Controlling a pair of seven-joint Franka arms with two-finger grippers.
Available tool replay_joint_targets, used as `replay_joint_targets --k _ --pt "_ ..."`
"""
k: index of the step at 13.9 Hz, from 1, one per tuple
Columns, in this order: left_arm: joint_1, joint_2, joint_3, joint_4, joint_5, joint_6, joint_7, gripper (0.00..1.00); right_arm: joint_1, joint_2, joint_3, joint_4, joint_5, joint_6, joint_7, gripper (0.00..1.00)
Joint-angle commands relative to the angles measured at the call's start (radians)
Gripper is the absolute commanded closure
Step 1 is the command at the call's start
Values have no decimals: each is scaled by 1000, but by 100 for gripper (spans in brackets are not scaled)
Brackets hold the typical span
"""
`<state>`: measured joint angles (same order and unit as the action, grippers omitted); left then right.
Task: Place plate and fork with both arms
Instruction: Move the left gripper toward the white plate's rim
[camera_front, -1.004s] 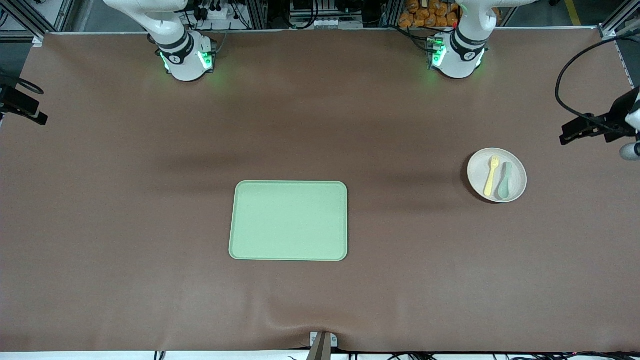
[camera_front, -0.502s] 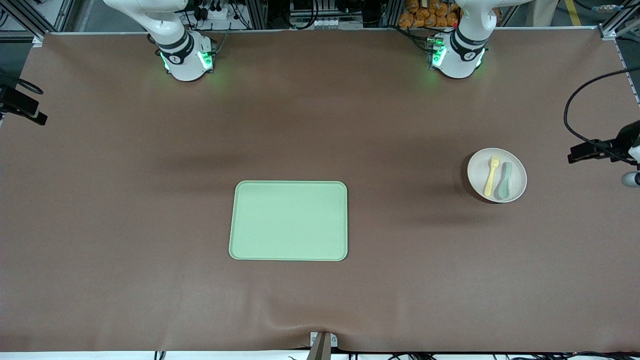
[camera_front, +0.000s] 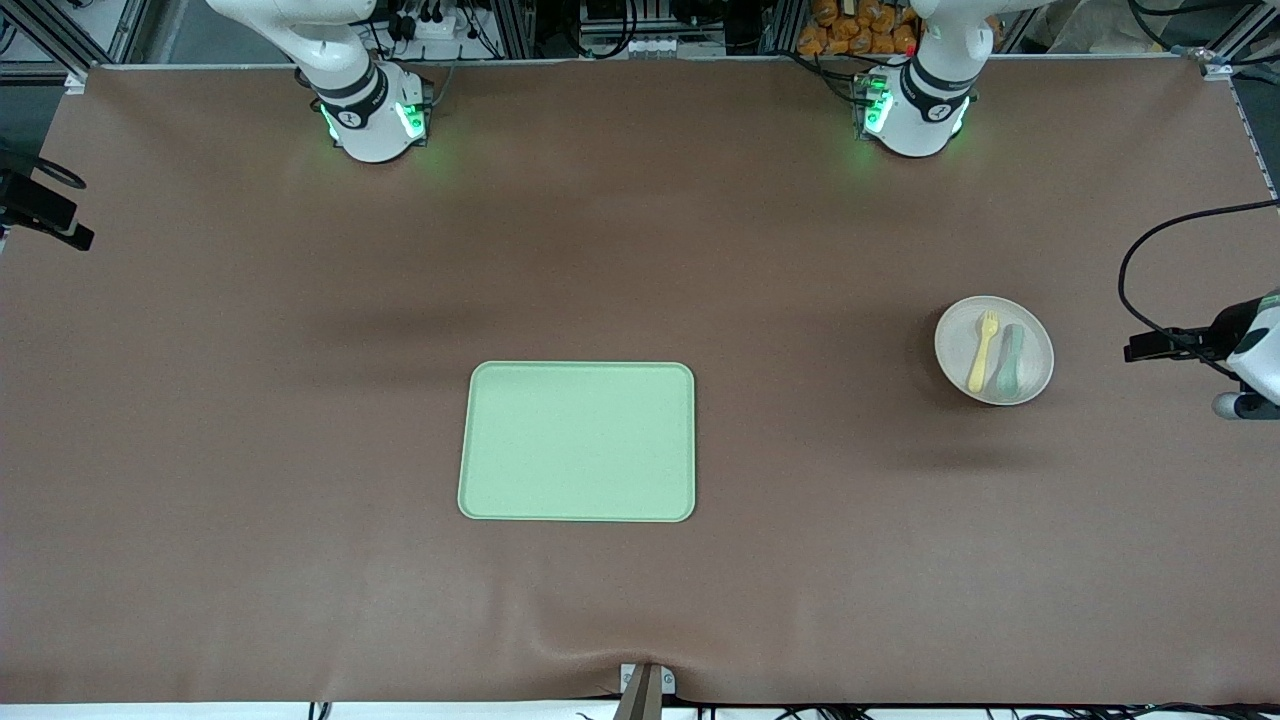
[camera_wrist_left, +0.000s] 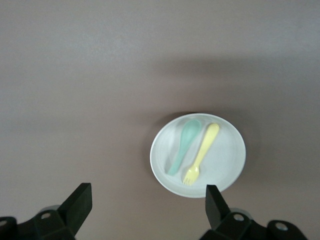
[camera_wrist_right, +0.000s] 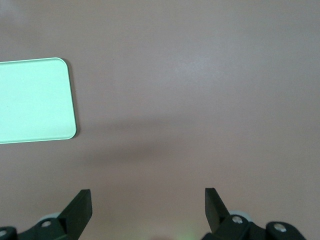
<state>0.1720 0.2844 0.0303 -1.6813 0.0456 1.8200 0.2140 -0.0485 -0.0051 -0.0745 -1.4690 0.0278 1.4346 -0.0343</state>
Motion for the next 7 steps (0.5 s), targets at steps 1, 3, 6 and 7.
replay_joint_targets --k 1,3,6,7 --pt "23 -22 -7 -121 40 137 45 0 -14 -3 7 9 12 -11 13 0" --pt "46 -11 -10 -179 69 206 50 0 -14 -1 7 9 12 -11 13 0" --pt "66 -11 -10 -305 71 364 51 0 -14 -1 7 9 12 -11 13 0" --pt "72 -5 -10 -323 71 392 51 0 -14 -1 7 9 12 -11 13 0"
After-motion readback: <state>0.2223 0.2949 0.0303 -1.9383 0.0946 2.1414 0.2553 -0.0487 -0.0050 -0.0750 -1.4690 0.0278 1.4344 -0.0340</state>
